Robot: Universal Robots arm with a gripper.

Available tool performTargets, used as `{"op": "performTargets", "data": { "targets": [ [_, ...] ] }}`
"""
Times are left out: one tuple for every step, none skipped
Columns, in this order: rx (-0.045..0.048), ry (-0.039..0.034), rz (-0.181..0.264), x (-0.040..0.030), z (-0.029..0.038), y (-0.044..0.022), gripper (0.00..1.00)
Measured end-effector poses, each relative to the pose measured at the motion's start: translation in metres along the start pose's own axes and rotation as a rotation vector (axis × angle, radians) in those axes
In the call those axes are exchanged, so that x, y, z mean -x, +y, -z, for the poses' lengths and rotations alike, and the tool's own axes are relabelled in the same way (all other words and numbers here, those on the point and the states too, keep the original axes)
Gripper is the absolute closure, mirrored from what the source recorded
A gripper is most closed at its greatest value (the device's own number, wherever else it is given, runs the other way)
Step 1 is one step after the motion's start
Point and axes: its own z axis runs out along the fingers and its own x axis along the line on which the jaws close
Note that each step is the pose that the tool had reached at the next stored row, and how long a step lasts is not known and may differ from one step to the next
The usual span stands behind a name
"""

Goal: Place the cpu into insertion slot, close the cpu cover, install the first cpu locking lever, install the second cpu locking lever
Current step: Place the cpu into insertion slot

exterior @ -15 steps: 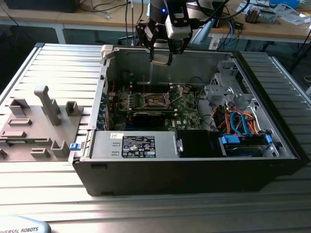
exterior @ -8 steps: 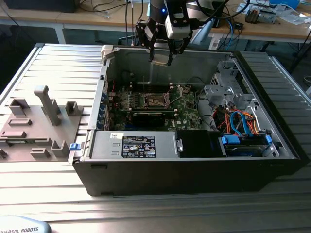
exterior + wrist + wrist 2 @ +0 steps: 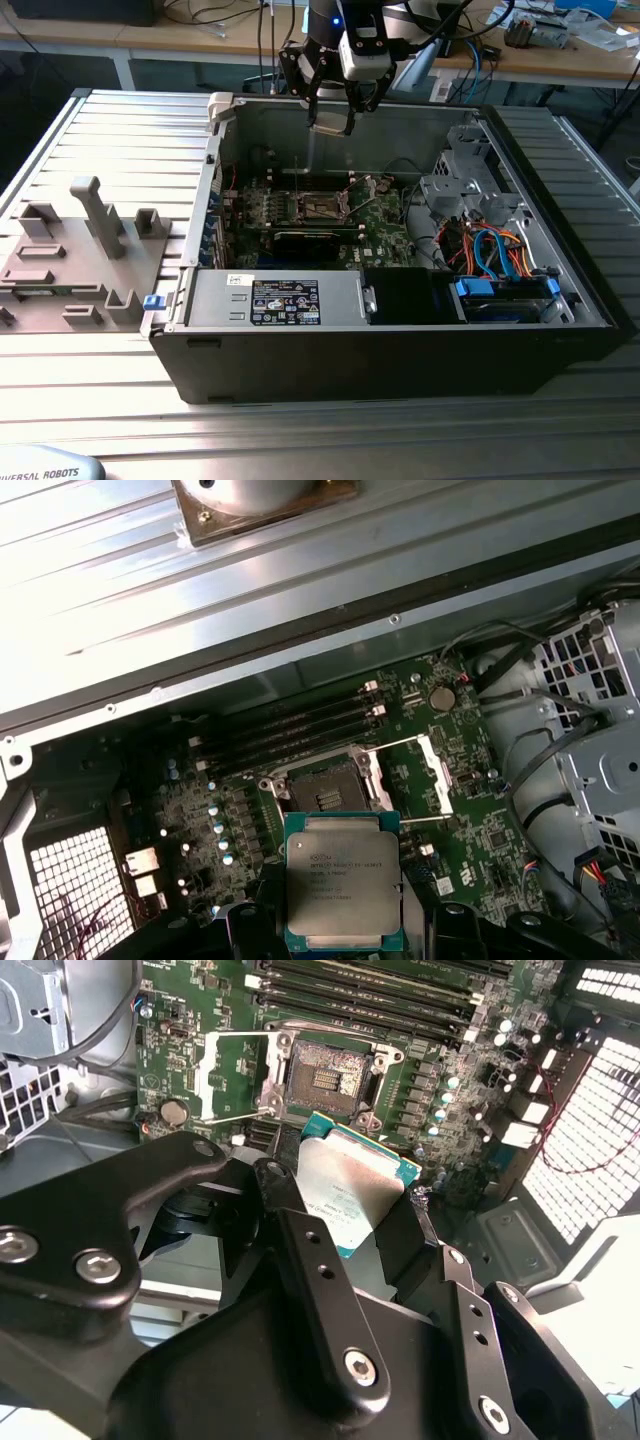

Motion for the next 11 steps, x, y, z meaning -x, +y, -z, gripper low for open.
{"op": "performTargets", "data": {
  "targets": [
    [-0.0001,-0.0001,-0.001,0.0,0.0,0.0,0.46],
    [-0.0001,-0.0003,-0.003,0.0,0.0,0.0,0.46],
    [-0.0002,-0.0004,-0.005,0.0,0.0,0.0,0.46],
    [-0.0002,-0.0005,-0.006,0.0,0.0,0.0,0.46],
    [-0.0002,-0.0005,-0.007,0.0,0.0,0.0,0.46],
    [-0.0003,-0.0006,-0.008,0.0,0.0,0.0,0.46],
    [-0.0003,-0.0008,-0.011,0.0,0.0,0.0,0.46],
    [-0.0006,-0.0013,-0.017,0.0,0.0,0.0,0.46],
    [-0.0014,-0.002,-0.024,0.0,0.0,0.0,0.46],
    [-0.0016,-0.0022,-0.026,0.0,-0.0001,0.0,0.46],
    [-0.0017,-0.0024,-0.027,0.0,-0.0001,0.0,0.46]
  ]
}}
